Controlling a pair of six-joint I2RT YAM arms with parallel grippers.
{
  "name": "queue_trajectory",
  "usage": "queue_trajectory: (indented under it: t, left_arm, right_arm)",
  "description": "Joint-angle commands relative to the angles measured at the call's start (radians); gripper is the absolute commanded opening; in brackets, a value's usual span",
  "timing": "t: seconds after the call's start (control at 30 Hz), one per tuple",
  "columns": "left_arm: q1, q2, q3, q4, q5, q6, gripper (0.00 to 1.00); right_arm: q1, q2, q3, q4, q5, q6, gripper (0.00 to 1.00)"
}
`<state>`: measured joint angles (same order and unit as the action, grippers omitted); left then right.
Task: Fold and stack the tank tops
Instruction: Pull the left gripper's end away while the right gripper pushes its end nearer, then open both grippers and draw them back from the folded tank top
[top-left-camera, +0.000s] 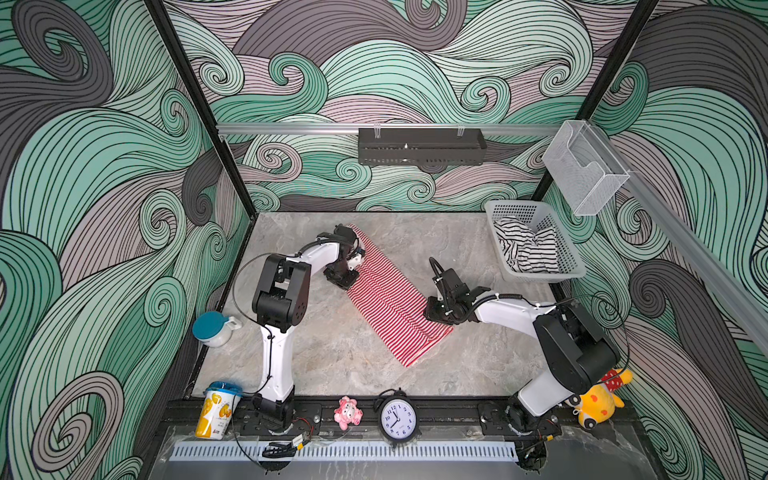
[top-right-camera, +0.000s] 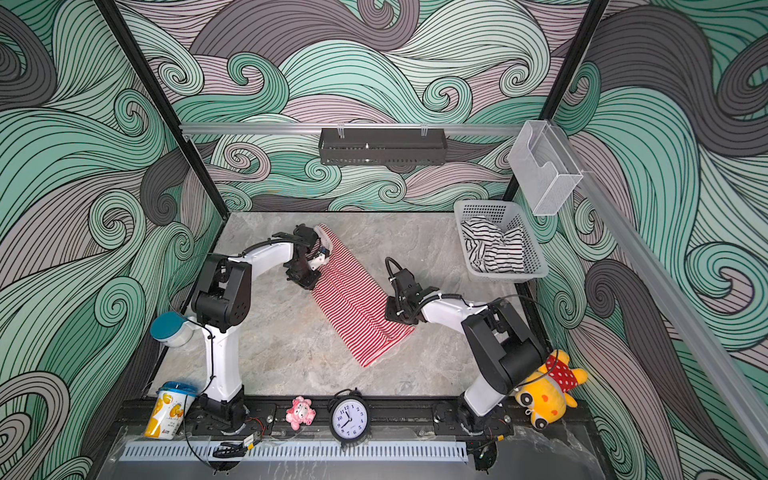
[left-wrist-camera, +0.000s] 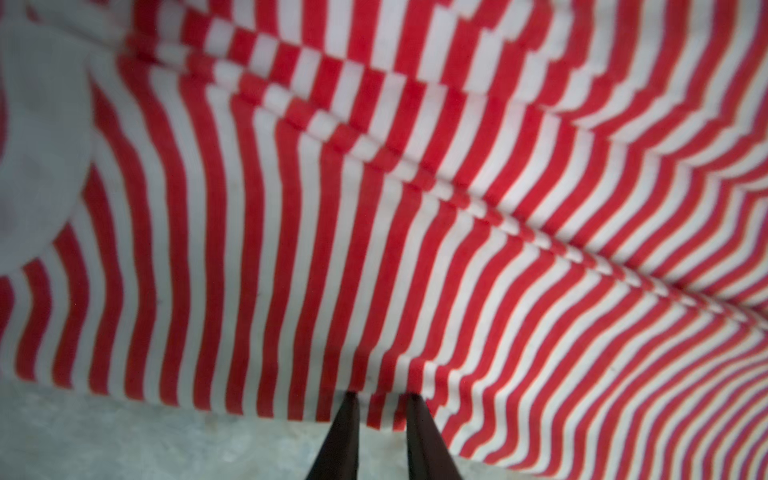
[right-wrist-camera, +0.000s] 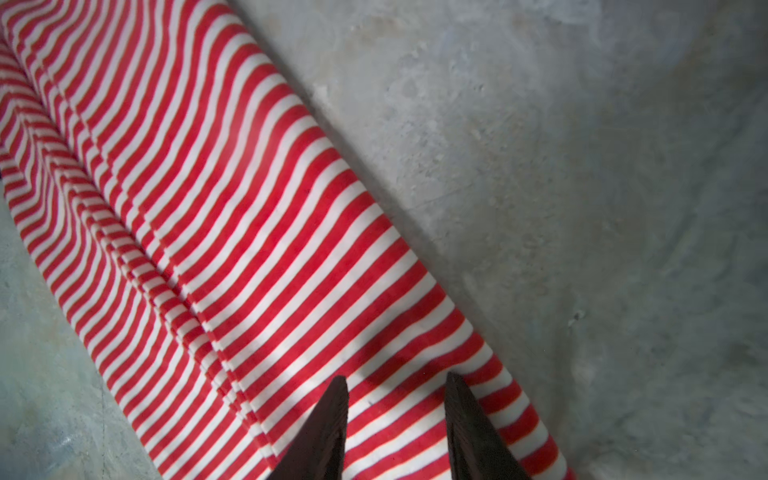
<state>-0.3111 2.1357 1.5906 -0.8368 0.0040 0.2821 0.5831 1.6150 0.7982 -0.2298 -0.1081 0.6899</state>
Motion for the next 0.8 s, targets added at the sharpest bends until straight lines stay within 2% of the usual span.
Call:
queue_trajectory:
  t: [0.0, 0.23, 0.4, 0.53, 0.67, 0.73, 0.77]
  left_arm:
    - [-0.014, 0.079, 0.053, -0.038, -0.055, 0.009, 0.21]
    - [-0.014, 0.232, 0.320, -0.114, -0.139, 0.041, 0.21]
    - [-0.015, 0.356, 0.574, -0.204, -0.129, 0.045, 0.21]
    - [-0.016, 0.419, 0.695, -0.244, -0.130, 0.030, 0.21]
    - [-0.013, 0.363, 0.668, -0.260, -0.135, 0.007, 0.21]
    - [-0.014, 0.275, 0.557, -0.216, -0.133, 0.005, 0.22]
    - [-0.014, 0.210, 0.480, -0.177, -0.128, 0.003, 0.23]
  right_arm:
    - [0.037, -0.008, -0.051, -0.049, 0.013, 0.072, 0.41]
    - [0.156, -0.035, -0.077, -0.047, 0.062, 0.184, 0.41]
    - [0.271, -0.008, -0.067, 0.003, 0.065, 0.295, 0.40]
    - [0.344, 0.033, 0.002, 0.004, 0.064, 0.326, 0.40]
    - [0.363, -0.027, 0.038, -0.075, 0.136, 0.300, 0.45]
    - [0.362, -0.110, 0.013, -0.074, 0.164, 0.288, 0.54]
    - [0.362, -0.150, -0.002, -0.074, 0.175, 0.291, 0.64]
